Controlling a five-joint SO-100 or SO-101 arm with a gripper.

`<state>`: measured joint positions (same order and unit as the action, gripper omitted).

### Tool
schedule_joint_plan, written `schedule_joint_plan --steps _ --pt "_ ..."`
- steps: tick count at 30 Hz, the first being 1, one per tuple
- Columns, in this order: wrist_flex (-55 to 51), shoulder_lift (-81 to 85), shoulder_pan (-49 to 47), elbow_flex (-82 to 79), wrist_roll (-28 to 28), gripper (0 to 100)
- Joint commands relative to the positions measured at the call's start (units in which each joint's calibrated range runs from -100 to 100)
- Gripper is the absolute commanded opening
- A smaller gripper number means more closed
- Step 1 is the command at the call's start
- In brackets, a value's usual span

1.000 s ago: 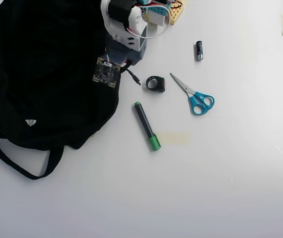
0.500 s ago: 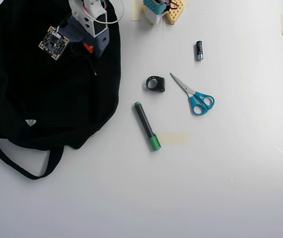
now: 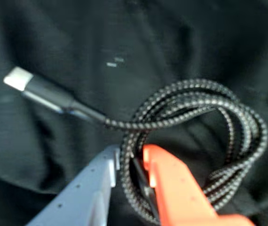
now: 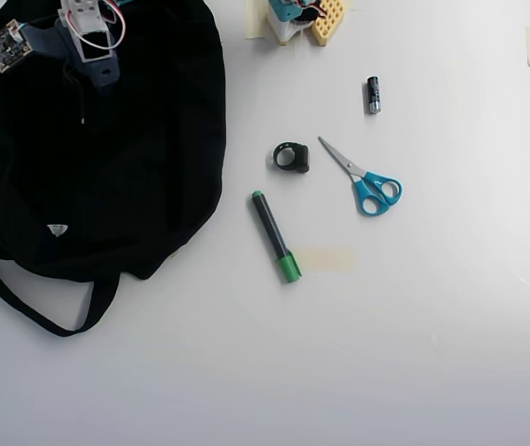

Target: Put the cable into the black bag

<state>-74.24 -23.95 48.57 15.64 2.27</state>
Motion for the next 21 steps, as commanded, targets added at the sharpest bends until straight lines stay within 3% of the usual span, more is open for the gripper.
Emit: schedule_joint_plan --steps 1,2,10,17,20,21 --pt "-1.73 0.72 0.72 2.32 -0.28 10" --pt "-2.51 0.72 0.72 2.41 -0.28 18" --pt "-8.28 3.87 -2.87 2.68 -1.33 19" --pt "-24.99 26.28 -22.46 1.61 -3.42 19" --pt "-24.9 38.89 -31.29 -9.45 -5.68 18" --pt "-24.47 44.37 -34.13 -14.57 -7.1 13"
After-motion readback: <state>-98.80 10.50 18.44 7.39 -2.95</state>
